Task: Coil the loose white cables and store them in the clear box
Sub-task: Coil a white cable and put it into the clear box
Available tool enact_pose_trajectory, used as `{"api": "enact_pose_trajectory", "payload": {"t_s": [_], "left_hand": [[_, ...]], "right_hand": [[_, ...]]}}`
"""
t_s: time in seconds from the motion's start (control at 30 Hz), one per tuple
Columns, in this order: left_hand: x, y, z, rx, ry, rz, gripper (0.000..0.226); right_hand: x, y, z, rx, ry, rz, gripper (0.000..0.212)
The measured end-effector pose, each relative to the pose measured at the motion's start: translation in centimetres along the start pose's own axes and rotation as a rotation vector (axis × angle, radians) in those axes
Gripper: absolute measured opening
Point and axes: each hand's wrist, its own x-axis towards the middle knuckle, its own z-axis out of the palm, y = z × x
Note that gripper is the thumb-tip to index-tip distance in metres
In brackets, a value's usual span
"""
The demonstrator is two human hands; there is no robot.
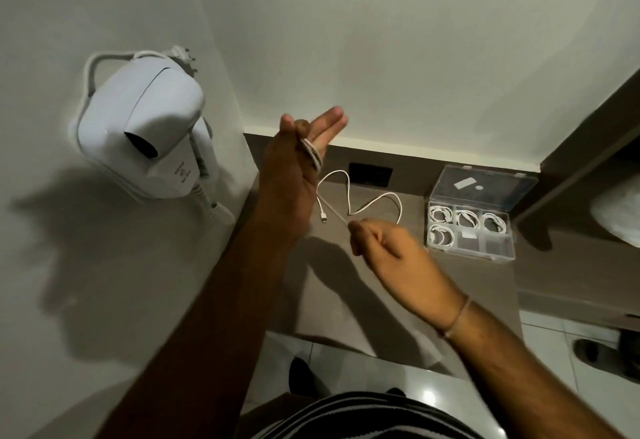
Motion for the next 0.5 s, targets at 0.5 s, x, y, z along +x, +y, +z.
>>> {"api": "enact_pose_trajectory", "payload": {"t_s": [0.5], "left_hand": [[-2.6,-1.7,2.4,0.607,-0.578,-0.228,0.05]], "right_hand": [[2.3,-6.1,-12.4,-0.201,0.182,-0.244,0.023]]}}
